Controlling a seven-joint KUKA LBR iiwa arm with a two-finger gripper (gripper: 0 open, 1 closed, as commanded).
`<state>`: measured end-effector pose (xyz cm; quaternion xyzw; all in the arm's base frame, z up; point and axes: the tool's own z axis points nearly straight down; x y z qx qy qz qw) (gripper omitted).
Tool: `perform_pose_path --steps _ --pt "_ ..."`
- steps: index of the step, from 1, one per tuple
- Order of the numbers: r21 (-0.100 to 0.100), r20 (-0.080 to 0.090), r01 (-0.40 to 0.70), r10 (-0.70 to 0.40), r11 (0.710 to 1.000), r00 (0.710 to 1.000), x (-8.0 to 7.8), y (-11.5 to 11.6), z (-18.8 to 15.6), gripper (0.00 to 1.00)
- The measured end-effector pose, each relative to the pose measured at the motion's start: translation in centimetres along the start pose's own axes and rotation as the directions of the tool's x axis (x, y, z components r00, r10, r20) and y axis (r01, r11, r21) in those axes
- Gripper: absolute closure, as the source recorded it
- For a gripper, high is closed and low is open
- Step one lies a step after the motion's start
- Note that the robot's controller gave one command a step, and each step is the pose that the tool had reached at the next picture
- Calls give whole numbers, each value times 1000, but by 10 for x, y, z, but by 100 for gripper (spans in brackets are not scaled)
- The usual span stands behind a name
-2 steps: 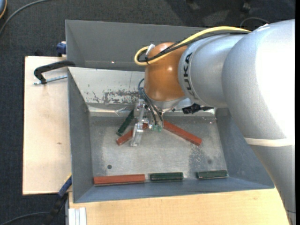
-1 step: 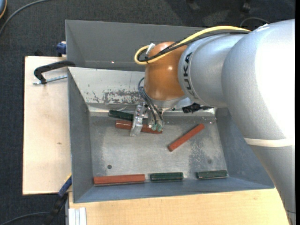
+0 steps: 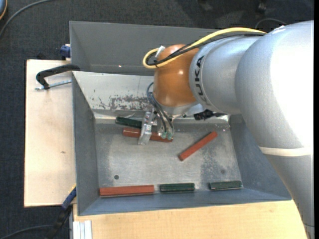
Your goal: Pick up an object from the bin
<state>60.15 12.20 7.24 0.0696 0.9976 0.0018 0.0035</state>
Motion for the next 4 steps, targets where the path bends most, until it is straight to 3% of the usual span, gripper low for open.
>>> perform_pose_path --steps 1,2,3,4 --pt "0 0 0 0 1000 1000 0 0 0 100" --pt "-3 5 -4 4 1000 1000 8 12 -91 100" --pt "-2 3 -17 17 1000 1000 27 21 -153 100" --pt "2 -9 192 -192 981 981 65 26 -136 100"
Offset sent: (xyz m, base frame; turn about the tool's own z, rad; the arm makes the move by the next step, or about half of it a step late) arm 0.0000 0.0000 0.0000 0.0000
